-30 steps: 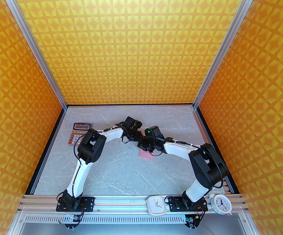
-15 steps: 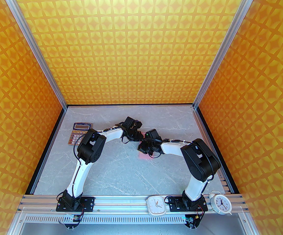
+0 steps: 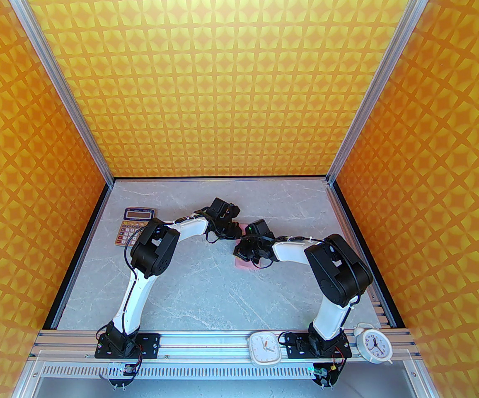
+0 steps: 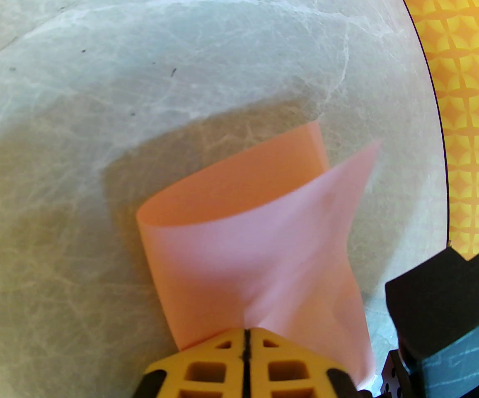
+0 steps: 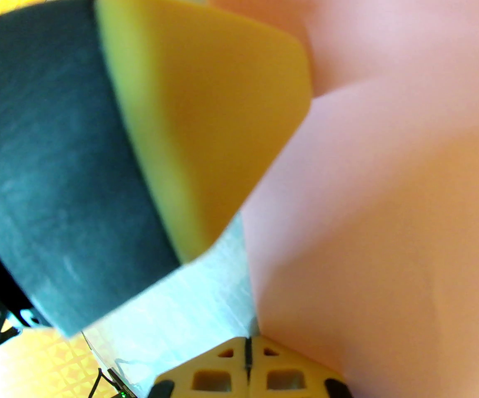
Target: Fold a paper plane with a square sheet of paper (fold left side to right side)
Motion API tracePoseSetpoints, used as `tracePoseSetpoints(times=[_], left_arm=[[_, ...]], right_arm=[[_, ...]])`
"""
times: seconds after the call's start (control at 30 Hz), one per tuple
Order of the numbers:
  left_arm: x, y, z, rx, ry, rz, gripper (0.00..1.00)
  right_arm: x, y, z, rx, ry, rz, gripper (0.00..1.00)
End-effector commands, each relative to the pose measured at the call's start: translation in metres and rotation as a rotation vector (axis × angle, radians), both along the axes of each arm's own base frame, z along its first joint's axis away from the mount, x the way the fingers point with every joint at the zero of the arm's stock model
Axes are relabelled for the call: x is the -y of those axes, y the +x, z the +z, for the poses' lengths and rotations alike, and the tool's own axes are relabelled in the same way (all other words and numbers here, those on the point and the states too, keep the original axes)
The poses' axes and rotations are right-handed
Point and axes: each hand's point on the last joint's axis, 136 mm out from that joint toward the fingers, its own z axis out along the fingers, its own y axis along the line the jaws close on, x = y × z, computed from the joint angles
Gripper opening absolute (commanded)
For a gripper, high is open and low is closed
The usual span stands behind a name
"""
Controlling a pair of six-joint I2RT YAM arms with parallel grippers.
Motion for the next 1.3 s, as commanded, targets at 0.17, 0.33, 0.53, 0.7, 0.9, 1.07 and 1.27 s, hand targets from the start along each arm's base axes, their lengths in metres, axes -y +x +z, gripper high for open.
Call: tracePoseSetpoints(times=[0.17,0.33,0.53,0.7,0.9,1.07,1.27], left_arm=[[-0.010,-0.007,-0.032,-0.061,0.090,0.027,0.01],[-0.010,-0.007,-0.033,-0.063,0.090,0.029,0.01],[-0.009,-0.007,-0.034,-0.063,0.090,0.027,0.01],[-0.009,-0.007,-0.032,-0.061,0.088,0.028,0.01],[-0.010,-0.007,-0.029,-0.059,0.086,0.031,0.01],[-0.010,-0.007,-0.025,-0.053,0.080,0.033,0.01],[-0.010,-0.008,-0.023,-0.052,0.077,0.033,0.02]], right_arm=[[0.018,-0.056,-0.030,-0.164,-0.093,0.062,0.00],[0.013,-0.077,-0.032,-0.183,-0.095,0.087,0.00],[0.010,-0.096,-0.035,-0.198,-0.079,0.084,0.00],[0.017,-0.108,-0.036,-0.211,-0.084,0.069,0.00],[0.020,-0.113,-0.029,-0.203,-0.079,0.069,0.00],[0.003,-0.089,0.015,-0.091,-0.025,0.106,0.00],[-0.010,-0.054,0.067,0.035,0.020,0.111,0.00]])
